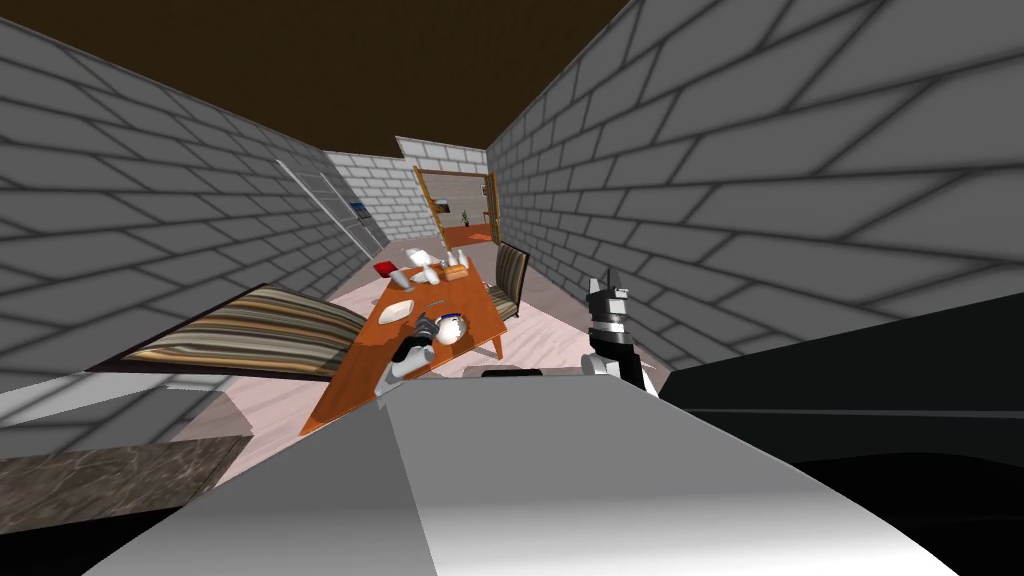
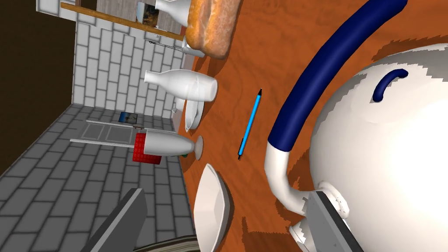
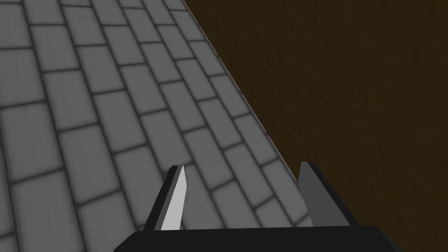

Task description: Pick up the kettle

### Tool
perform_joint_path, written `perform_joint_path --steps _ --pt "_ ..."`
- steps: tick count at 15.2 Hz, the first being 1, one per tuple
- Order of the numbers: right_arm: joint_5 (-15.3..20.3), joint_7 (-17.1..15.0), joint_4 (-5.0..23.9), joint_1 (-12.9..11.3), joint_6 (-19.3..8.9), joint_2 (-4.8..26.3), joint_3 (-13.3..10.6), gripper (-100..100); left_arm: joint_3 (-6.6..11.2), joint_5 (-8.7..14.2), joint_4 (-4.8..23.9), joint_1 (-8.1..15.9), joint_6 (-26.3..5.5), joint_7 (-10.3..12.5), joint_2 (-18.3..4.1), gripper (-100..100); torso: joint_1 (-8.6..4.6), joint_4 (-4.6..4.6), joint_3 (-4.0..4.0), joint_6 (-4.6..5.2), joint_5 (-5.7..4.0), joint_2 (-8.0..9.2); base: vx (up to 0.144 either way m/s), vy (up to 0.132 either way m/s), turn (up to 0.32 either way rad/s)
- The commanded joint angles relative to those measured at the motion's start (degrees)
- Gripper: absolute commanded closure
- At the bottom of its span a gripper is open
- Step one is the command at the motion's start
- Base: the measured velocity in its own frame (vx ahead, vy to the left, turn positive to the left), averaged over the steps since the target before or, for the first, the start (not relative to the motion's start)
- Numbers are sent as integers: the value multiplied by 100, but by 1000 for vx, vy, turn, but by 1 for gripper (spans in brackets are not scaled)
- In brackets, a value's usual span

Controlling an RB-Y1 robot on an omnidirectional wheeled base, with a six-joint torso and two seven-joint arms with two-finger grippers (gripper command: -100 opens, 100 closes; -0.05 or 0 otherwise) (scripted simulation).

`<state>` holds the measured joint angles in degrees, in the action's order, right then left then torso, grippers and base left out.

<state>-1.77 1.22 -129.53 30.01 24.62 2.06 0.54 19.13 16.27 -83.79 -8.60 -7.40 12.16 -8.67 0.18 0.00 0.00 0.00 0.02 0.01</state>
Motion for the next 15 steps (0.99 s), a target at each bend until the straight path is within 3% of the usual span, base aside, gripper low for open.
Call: perform_joint_path --steps 1,11,13,14,15 --pt "0 0 0 0 0 0 0 0 -10 59 -68 24 -205 68 16 -100 0 0 0 0 0 0 -14 30 5" --pt "0 0 0 0 0 0 0 0 -45 335 -308 133 -997 279 273 -100 5 -2 -4 0 1 -7 -3 39 5" --pt "0 0 0 0 0 0 0 0 -47 379 -342 149 -1109 300 405 -100 9 -2 -5 0 2 -9 8 53 0" --pt "0 0 0 0 0 0 0 0 -45 349 -350 119 -1029 283 324 -100 7 -2 -6 0 2 -10 8 25 -5" --pt "0 0 0 0 0 0 0 0 0 346 -182 245 -1005 299 295 -100 2 -2 -6 0 1 -10 3 10 -38"
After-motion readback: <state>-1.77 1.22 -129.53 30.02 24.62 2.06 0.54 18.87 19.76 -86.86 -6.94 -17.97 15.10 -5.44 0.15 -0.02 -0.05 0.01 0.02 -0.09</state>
